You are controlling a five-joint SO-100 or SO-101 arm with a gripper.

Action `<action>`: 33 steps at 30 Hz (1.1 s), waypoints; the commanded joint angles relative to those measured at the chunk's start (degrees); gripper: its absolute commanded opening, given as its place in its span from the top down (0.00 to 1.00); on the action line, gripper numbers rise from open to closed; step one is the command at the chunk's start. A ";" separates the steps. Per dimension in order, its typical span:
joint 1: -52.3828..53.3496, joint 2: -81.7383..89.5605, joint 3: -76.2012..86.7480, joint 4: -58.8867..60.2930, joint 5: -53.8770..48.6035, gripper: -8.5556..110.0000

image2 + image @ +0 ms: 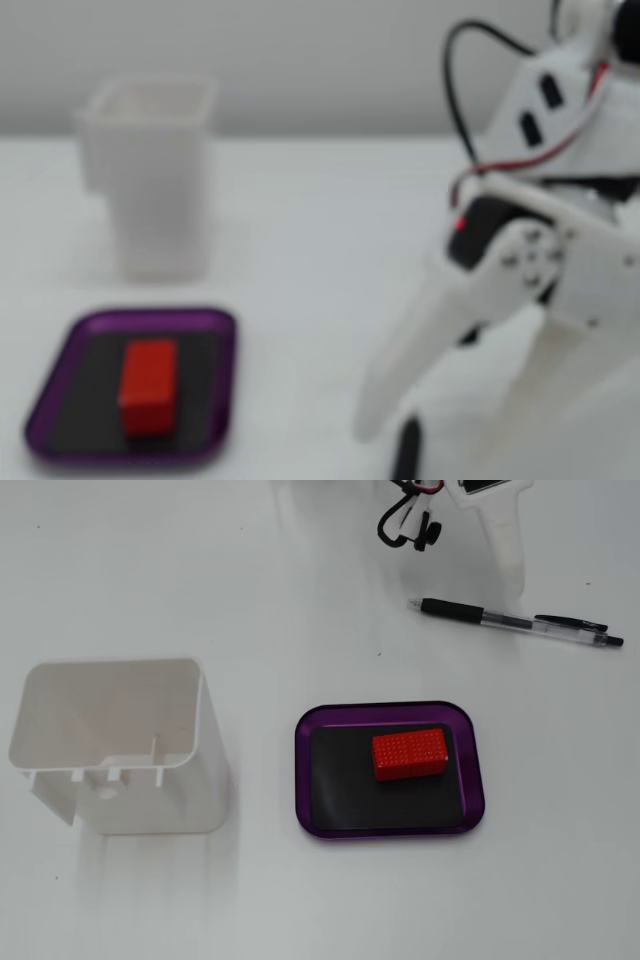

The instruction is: Pick up the pen and put it in the pen holder.

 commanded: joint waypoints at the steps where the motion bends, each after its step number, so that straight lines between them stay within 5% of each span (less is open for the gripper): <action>1: -0.70 -1.49 -0.88 1.14 0.79 0.76; 12: 14.94 -3.25 -11.34 21.18 3.16 0.76; 21: -1.93 -15.03 -16.87 24.79 5.36 0.76; 33: 1.49 -22.50 -26.54 26.54 5.71 0.76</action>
